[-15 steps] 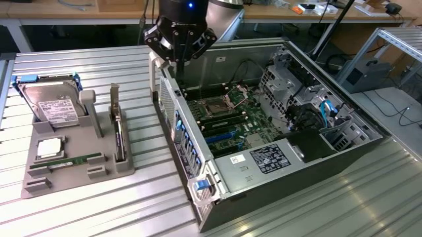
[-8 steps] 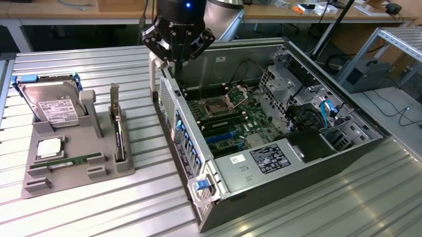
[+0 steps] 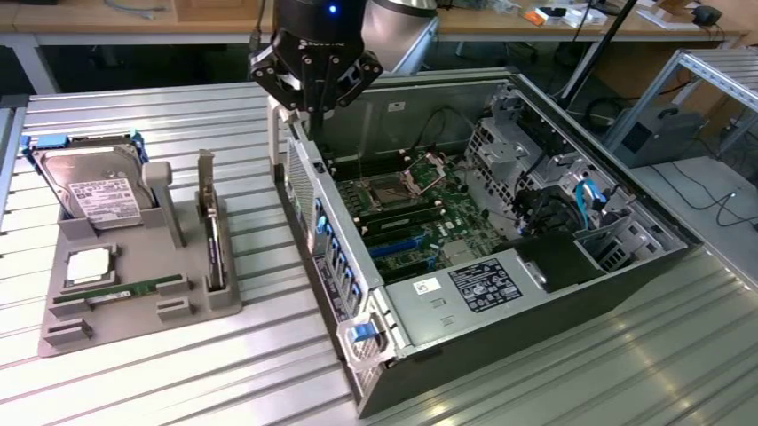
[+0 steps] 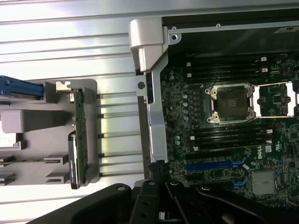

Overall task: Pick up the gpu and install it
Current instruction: 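Reach for the gpu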

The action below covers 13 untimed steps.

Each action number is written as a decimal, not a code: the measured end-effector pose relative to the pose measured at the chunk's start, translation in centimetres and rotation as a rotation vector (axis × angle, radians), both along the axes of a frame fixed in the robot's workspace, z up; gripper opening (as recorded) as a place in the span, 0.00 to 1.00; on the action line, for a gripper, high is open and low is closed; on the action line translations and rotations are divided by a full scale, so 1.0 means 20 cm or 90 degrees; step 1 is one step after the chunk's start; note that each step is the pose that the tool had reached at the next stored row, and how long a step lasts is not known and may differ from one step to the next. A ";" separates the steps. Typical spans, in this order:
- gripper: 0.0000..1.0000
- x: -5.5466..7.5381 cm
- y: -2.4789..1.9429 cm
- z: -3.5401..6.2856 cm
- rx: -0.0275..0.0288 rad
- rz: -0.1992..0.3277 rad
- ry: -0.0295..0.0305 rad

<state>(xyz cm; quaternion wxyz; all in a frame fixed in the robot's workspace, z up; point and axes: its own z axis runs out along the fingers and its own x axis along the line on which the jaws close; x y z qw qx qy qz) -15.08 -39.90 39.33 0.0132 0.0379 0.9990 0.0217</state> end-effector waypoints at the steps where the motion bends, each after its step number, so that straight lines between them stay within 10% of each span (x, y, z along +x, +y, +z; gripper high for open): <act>1: 0.11 -0.01 0.000 0.000 0.0000 0.000 0.0000; 13: 0.11 -0.04 0.000 0.000 0.0000 0.000 0.0000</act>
